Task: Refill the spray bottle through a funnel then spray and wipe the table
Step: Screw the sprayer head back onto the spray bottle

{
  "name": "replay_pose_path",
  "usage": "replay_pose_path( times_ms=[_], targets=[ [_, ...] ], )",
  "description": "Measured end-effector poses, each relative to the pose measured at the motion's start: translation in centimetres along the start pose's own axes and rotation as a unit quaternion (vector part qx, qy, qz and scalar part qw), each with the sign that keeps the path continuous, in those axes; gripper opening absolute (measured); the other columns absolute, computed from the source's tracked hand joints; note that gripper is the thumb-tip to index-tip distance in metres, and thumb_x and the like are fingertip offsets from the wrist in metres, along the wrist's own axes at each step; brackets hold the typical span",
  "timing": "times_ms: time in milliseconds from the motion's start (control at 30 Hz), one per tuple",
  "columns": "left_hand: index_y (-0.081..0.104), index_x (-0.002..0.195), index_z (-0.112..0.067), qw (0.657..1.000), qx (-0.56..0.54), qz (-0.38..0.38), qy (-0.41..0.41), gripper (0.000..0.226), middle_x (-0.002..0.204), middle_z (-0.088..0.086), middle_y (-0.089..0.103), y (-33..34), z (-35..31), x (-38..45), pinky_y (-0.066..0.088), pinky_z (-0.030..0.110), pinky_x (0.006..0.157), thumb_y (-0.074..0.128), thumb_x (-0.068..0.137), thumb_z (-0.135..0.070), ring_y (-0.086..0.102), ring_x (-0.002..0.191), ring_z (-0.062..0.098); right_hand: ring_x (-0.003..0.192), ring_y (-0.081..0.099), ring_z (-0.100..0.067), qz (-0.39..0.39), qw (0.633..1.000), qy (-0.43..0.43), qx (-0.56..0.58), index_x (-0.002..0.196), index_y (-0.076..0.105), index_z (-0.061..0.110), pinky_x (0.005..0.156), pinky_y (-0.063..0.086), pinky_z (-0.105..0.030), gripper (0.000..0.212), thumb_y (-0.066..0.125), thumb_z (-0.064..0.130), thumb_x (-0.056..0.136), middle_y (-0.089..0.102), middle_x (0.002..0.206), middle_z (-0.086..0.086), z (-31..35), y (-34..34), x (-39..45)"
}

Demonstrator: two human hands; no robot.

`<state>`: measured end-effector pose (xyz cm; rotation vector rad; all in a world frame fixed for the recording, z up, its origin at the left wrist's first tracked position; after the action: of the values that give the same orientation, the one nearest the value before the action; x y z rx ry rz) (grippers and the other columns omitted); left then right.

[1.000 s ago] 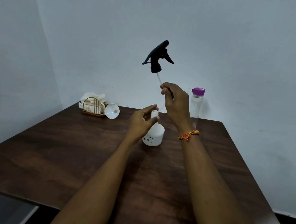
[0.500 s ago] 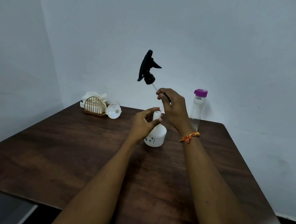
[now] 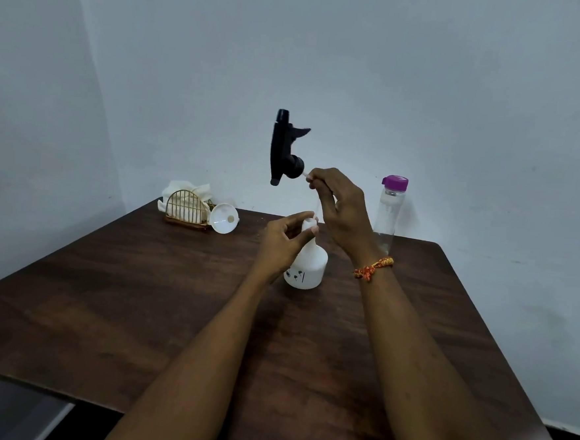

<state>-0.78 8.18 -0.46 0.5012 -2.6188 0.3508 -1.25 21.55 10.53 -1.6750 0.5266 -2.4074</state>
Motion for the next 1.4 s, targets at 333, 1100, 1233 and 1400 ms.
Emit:
replay_pose_path(
  times_ms=[333,1100,1233,1400],
  targets=[
    [0.066,0.141,-0.014,1.0,-0.022,-0.001,0.011,0.046,0.125,-0.006,0.075,0.2,-0.6,-0.4,0.056,0.027,0.103,0.076,0.096,-0.019,0.069,0.119,0.003,0.087,0.068,0.003,0.065,0.979,0.179,0.079,0.117,0.072,0.007,0.073,0.05,-0.013,0.02,0.054,0.01,0.109,0.073,0.101,0.004,-4.4,3.0,-3.5],
    [0.07,0.134,-0.012,0.999,-0.05,-0.009,0.01,0.035,0.118,-0.002,0.079,0.6,-0.5,-0.6,0.059,0.043,0.103,0.069,0.099,-0.012,0.074,0.113,0.012,0.093,0.068,-0.008,-0.082,0.934,0.309,0.158,0.126,0.075,0.009,0.08,0.052,-0.01,0.03,0.07,0.006,0.097,0.076,0.114,-0.006,-7.1,3.7,-6.9],
    [0.069,0.135,-0.012,0.994,-0.106,-0.019,-0.024,0.042,0.114,0.002,0.08,0.7,-0.1,-0.6,0.061,0.038,0.098,0.076,0.094,-0.011,0.075,0.11,0.016,0.104,0.074,-0.018,-0.1,0.91,0.339,0.219,0.118,0.078,0.015,0.09,0.06,-0.032,0.025,0.072,0.009,0.095,0.079,0.113,-0.005,-8.0,3.8,-7.7],
    [0.07,0.132,-0.011,0.993,-0.11,-0.053,-0.009,0.039,0.116,0.006,0.078,0.2,-0.5,-0.4,0.059,0.034,0.098,0.074,0.093,-0.009,0.073,0.113,0.017,0.102,0.076,-0.021,-0.109,0.868,0.365,0.32,0.11,0.079,0.021,0.093,0.062,-0.04,0.026,0.065,0.003,0.097,0.081,0.105,-0.005,-8.1,4.3,-8.5]
  ],
)
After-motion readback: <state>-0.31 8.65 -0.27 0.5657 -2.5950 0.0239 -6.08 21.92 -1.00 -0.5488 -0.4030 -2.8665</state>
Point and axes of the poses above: each hand's wrist, its own x-axis towards the middle knuckle, its own y-axis out of the palm, z = x × y, the point moved 9 cm from there along x, towards the middle knuckle
